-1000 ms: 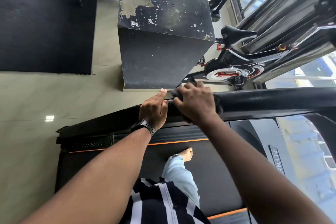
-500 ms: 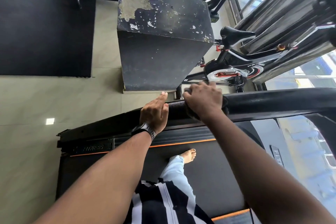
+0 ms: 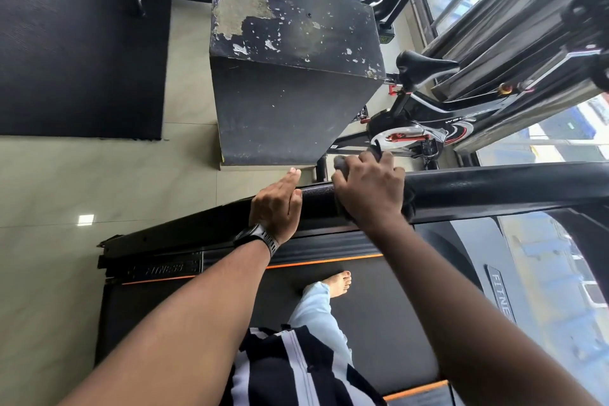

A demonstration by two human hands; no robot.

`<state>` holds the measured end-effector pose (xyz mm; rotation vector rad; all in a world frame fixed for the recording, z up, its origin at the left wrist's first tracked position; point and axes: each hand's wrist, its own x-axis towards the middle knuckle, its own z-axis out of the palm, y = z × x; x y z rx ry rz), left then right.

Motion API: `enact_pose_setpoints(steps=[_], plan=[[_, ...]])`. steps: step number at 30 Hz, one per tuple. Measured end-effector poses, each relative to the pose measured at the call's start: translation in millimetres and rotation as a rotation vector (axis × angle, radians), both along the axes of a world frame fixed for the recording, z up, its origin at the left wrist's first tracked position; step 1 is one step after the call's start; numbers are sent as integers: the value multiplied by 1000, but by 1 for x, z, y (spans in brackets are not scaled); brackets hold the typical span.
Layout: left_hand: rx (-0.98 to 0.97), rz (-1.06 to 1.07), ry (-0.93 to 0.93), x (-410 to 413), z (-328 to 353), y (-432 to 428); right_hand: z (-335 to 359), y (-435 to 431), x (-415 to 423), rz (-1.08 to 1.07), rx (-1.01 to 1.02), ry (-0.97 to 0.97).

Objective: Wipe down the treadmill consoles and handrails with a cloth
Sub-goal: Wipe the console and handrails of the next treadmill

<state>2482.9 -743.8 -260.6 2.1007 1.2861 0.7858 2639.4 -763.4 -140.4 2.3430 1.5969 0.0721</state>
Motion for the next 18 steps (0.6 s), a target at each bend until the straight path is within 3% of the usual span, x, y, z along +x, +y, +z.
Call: enact_pose_setpoints(steps=[4,7,10,14,18], plan=[[-13,-2,7,0,-2,1,-21,-42,-33,117,85,-14],[-6,-1,12,0,-2,0,-11,-14,-24,259,30,33],[-10,-13,9,0,-1,1,3,19,4,154,-122,107],[3,-8,7,0,-2,0,-4,-13,-7,34,27,-21],[12,9,2,1,-3,0,-22,-40,-25,205,112,14]])
